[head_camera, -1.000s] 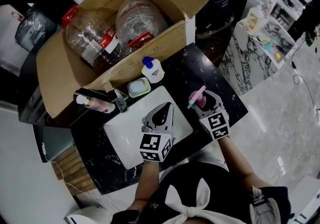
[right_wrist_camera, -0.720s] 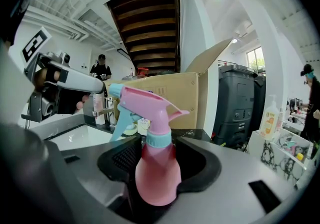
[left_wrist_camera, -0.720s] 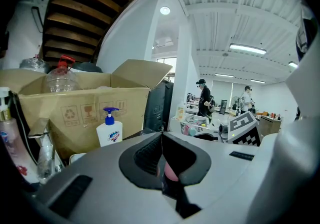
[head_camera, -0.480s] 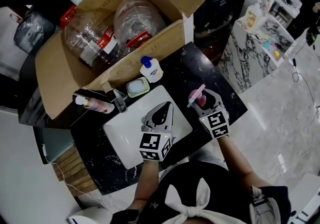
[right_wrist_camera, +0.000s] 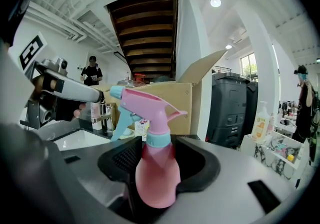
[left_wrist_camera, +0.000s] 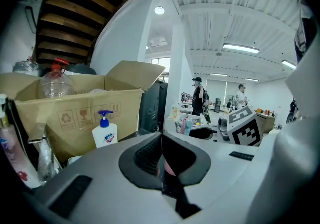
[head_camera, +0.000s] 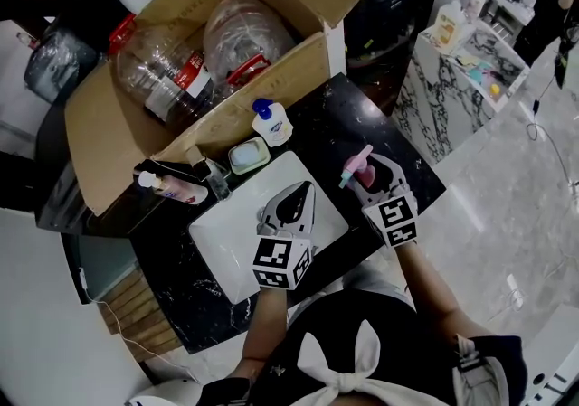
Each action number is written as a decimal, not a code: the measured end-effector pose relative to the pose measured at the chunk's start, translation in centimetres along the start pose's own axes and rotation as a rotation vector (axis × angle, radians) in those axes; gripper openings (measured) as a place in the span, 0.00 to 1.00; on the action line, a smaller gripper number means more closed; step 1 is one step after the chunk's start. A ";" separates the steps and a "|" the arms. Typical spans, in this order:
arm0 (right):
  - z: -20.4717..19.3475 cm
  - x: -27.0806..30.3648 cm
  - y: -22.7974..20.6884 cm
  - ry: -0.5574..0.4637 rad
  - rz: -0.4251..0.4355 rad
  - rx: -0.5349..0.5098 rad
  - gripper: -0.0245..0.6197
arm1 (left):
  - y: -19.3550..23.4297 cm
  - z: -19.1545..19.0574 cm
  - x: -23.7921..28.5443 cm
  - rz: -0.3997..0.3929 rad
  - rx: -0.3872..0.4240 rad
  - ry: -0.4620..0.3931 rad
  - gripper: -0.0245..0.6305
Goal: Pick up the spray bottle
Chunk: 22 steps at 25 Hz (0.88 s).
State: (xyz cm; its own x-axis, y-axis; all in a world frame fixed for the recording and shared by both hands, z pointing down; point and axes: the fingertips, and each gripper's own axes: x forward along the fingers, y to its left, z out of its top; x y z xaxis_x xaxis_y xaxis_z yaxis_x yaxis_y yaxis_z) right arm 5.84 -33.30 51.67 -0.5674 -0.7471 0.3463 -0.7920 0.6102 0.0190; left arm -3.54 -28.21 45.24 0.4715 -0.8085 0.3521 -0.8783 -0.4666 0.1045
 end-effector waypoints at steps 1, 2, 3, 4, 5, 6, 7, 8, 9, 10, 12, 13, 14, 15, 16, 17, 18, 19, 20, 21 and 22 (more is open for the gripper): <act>0.2 -0.2 0.1 -0.005 -0.005 0.002 0.37 | -0.1 0.0 -0.1 -0.005 0.003 -0.001 0.08; 0.4 -0.5 0.1 -0.009 -0.011 0.003 0.37 | -0.2 0.0 -0.3 -0.010 0.006 -0.001 0.08; 0.5 -0.7 0.2 -0.013 -0.017 0.004 0.37 | -0.4 0.0 -0.4 -0.016 0.010 -0.001 0.08; 0.7 -1.0 0.3 -0.017 -0.022 0.004 0.37 | -0.5 0.0 -0.5 -0.021 0.013 -0.001 0.08; 1.0 -1.2 0.4 -0.021 -0.028 0.003 0.37 | -0.7 0.1 -0.7 -0.027 0.016 -0.002 0.08; 1.2 -1.5 0.5 -0.027 -0.032 0.002 0.37 | -0.8 0.1 -0.8 -0.033 0.018 -0.003 0.08; 1.5 -1.8 0.5 -0.033 -0.037 0.000 0.37 | -0.9 0.1 -0.9 -0.039 0.021 -0.005 0.08; 1.8 -2.1 0.6 -0.040 -0.042 -0.002 0.37 | -1.0 0.1 -1.0 -0.045 0.023 -0.007 0.08; 2.2 -2.4 0.7 -0.048 -0.048 -0.003 0.37 | -1.2 0.1 -1.1 -0.050 0.025 -0.009 0.08; 2.5 -2.7 0.9 -0.056 -0.053 -0.004 0.37 | -1.3 0.1 -1.3 -0.056 0.026 -0.011 0.08; 3.1 -3.3 1.2 -0.069 -0.064 -0.004 0.37 | -1.4 0.2 -1.6 -0.066 0.029 -0.016 0.08; 3.4 -3.7 1.3 -0.075 -0.069 -0.005 0.37 | -1.5 0.2 -1.8 -0.069 0.031 -0.019 0.08; 3.7 -4.0 1.5 -0.081 -0.074 -0.004 0.37 | -1.5 0.3 -2.0 -0.072 0.031 -0.022 0.08; 4.0 -4.3 1.6 -0.085 -0.079 -0.004 0.37 | -1.6 0.4 -2.3 -0.074 0.031 -0.026 0.08; 4.3 -4.5 1.8 -0.089 -0.084 -0.003 0.37 | -1.6 0.4 -2.5 -0.076 0.031 -0.029 0.08; 4.5 -4.8 2.1 -0.092 -0.087 -0.002 0.37 | -1.6 0.5 -2.8 -0.077 0.030 -0.032 0.08; 4.8 -5.1 2.3 -0.096 -0.090 -0.002 0.37 | -1.6 0.6 -3.1 -0.079 0.029 -0.036 0.08; 5.0 -5.3 2.6 -0.100 -0.092 -0.002 0.37 | -1.6 0.6 -3.4 -0.081 0.028 -0.039 0.08; 5.2 -5.6 2.9 -0.104 -0.094 -0.002 0.37 | -1.6 0.7 -3.7 -0.082 0.027 -0.042 0.08; 5.4 -5.8 3.2 -0.109 -0.094 -0.002 0.37 | -1.7 0.7 -3.9 -0.084 0.027 -0.044 0.08; 5.6 -6.1 3.5 -0.113 -0.095 -0.003 0.37 | -1.7 0.7 -4.2 -0.086 0.027 -0.047 0.08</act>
State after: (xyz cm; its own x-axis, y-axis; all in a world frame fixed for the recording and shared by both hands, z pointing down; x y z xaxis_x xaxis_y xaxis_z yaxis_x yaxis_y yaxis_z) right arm 5.24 -28.10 44.42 -0.5118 -0.8264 0.2349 -0.8427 0.5360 0.0498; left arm -3.98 -24.25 42.97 0.5491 -0.7806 0.2987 -0.8321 -0.5442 0.1073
